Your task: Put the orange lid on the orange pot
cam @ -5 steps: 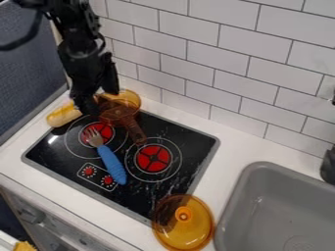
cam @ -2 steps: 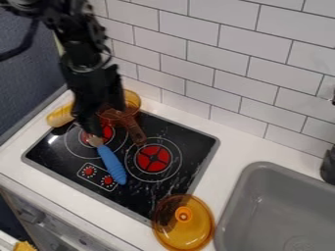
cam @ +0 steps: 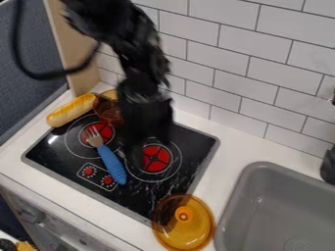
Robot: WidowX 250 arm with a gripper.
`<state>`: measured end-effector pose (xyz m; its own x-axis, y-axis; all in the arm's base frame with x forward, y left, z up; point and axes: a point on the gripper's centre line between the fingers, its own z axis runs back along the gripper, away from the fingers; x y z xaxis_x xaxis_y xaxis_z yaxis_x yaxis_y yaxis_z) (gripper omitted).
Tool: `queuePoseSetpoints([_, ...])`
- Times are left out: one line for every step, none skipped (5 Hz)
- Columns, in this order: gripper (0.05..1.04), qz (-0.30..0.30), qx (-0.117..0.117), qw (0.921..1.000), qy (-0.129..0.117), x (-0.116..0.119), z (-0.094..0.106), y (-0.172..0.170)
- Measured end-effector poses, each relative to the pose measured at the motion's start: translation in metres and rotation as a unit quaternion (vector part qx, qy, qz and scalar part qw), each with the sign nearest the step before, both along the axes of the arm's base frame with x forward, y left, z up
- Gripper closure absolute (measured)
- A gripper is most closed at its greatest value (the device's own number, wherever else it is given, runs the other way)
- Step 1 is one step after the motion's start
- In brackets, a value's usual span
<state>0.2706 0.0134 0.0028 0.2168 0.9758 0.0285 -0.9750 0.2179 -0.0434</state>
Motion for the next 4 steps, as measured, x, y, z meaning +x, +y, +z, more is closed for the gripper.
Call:
queuePoseSetpoints([0.083,-0.060,0.018,0.9979,0.019,-0.004,-0.019,-0.034])
queuePoseSetpoints([0.083,-0.080,0.021,0.9958,0.038,-0.010,-0.037,-0.045])
queuePoseSetpoints([0.083,-0.115,0.034,0.9921,0.038,-0.014,-0.044,-0.059])
queuePoseSetpoints([0.083,-0.112,0.032,0.9918,0.052,-0.033,-0.048,-0.057])
